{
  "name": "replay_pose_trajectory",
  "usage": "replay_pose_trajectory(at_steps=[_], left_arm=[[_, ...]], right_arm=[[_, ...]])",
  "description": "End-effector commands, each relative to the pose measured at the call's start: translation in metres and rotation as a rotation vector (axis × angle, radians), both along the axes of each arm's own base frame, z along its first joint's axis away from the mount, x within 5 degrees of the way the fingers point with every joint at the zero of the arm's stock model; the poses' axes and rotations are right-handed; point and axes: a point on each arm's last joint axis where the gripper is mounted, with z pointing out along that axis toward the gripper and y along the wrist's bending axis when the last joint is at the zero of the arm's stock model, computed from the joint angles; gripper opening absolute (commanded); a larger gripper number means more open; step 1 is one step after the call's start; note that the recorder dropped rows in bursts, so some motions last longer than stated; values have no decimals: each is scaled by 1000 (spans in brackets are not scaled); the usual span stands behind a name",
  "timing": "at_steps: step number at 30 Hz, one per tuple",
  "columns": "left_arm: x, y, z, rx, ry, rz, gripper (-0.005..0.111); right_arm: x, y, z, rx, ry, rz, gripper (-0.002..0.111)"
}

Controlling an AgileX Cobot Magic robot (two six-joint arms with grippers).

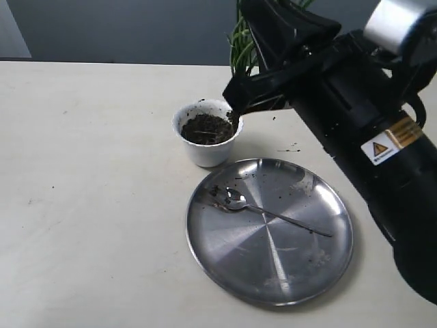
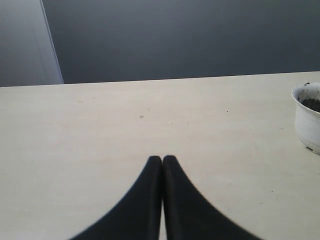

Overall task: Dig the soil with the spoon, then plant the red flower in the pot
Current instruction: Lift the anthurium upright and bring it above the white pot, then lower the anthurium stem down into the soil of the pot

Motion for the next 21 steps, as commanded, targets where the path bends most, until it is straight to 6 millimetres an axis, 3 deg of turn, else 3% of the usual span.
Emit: replay_pose_trajectory(at_steps=[1, 8, 21], left_arm=[[0, 0, 1, -4, -4, -5, 2], [0, 0, 1, -4, -6, -5, 2], [0, 0, 1, -4, -6, -5, 2]], right_arm=[[17, 5, -22, -19, 43, -58, -1], [58, 18, -57, -86, 120, -118, -1], [125, 57, -72, -13, 123, -174, -1]])
